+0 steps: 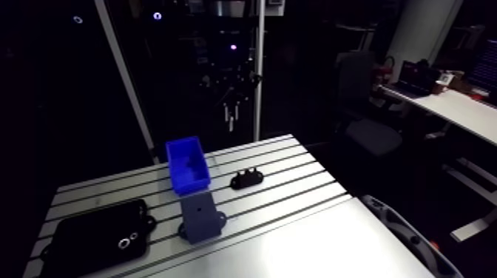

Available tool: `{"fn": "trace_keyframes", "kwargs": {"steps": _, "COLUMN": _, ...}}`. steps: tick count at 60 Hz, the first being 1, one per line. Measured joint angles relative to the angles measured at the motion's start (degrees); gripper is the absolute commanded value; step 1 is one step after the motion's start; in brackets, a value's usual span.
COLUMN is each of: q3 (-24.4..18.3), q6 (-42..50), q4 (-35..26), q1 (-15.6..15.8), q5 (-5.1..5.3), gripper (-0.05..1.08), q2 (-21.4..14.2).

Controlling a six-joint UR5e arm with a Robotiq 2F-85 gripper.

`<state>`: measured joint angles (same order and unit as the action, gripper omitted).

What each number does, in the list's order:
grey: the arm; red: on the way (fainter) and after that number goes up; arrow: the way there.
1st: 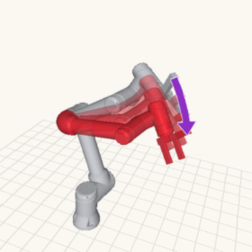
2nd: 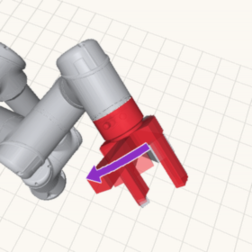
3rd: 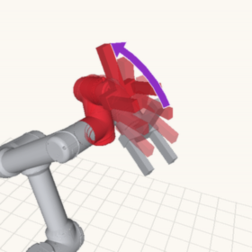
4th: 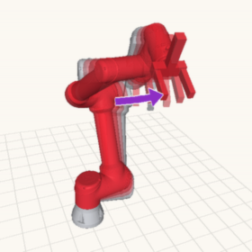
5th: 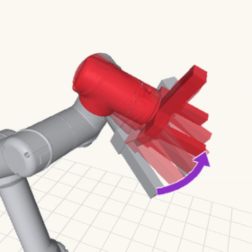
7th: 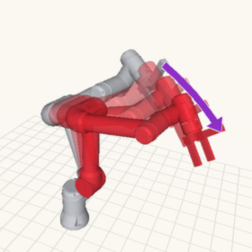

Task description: Pick up the M10 bolt and insert it into the hole until fully seated.

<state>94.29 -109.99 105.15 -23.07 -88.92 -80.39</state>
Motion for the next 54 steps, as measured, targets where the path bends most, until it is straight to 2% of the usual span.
{"fn": "trace_keyframes", "kwargs": {"steps": 22, "q3": -2.71, "q6": 3.47, "q4": -8.32, "q1": 4.48, "q5": -0.02, "gripper": 1.08, "q2": -0.14}}
{"fn": "trace_keyframes", "kwargs": {"steps": 35, "q3": -3.13, "q6": 4.5, "q4": -12.13, "q1": 6.11, "q5": -0.08, "gripper": 1.08, "q2": 0.21}}
{"fn": "trace_keyframes", "kwargs": {"steps": 54, "q3": -1.87, "q6": 5.05, "q4": -14.22, "q1": 8.12, "q5": -0.09, "gripper": 1.08, "q2": 1.8}}
